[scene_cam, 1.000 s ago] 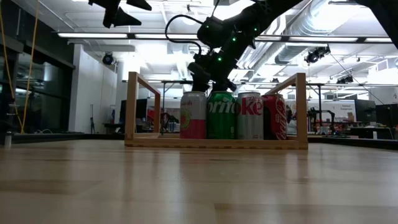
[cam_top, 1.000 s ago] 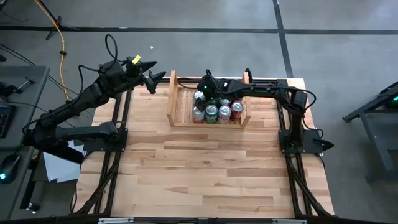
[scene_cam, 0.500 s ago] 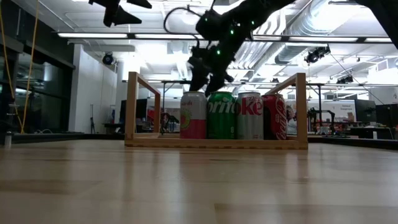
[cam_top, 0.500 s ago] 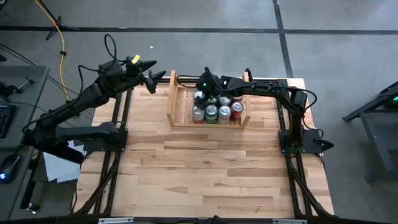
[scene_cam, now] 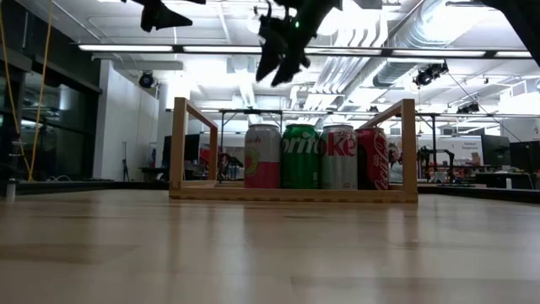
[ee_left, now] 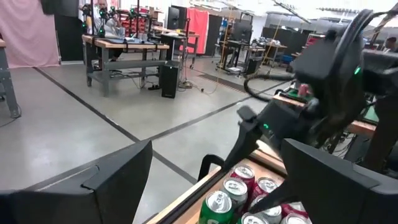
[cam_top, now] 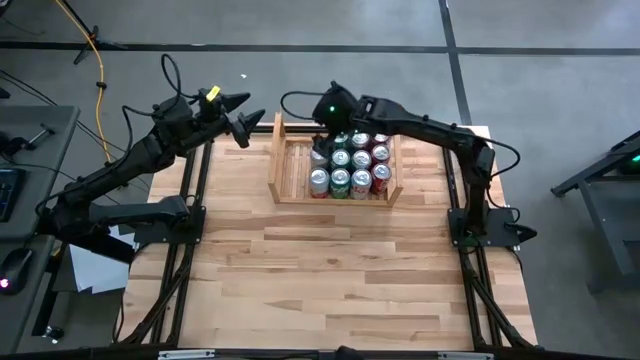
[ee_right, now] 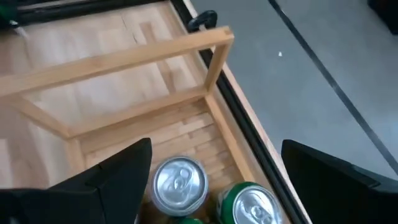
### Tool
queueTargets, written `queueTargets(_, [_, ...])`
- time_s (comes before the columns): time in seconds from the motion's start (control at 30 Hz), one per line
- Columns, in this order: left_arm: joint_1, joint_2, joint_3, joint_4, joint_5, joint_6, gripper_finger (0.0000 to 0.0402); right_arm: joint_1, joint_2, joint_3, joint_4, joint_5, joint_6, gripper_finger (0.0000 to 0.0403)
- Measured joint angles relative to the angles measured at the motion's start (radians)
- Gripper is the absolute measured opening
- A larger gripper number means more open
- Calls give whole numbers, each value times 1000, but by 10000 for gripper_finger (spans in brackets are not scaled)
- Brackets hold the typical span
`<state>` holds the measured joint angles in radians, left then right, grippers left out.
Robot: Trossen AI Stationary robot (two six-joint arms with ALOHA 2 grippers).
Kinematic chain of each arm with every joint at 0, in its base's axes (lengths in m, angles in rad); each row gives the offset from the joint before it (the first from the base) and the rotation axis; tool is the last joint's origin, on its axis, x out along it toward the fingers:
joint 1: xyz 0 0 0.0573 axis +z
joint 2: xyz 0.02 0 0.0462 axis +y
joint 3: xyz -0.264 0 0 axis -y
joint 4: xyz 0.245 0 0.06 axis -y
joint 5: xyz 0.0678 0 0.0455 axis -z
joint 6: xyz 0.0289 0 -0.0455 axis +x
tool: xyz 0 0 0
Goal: Place canned beverage on shelf
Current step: Return to Home Position
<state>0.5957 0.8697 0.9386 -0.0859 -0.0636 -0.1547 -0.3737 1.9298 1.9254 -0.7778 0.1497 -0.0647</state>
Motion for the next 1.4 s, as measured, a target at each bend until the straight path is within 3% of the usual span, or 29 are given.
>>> queueTargets(0.33, [0, -17, 0, 57, 20, -28, 349, -7, 0, 199, -223, -8, -106, 344])
queueTargets(0.8, [-1, -17, 0, 69, 69, -79, 349, -6, -2, 204, -349, -50, -179, 327])
queueTargets(0.97, [-1, -17, 0, 69, 86, -79, 349, -14, -22, 203, -410, -94, -191, 262])
queueTargets(1.17, [-3, -19, 0, 68, 138, -117, 349, -44, -99, 188, -508, -195, -202, 123])
queueTargets(1.3, [-3, -19, 0, 63, 186, -148, 349, -64, -241, 5, -439, -238, -182, 25])
queueTargets(1.4, [-3, -20, 0, 64, 199, -158, 349, -66, -399, -232, -299, -231, -121, 13])
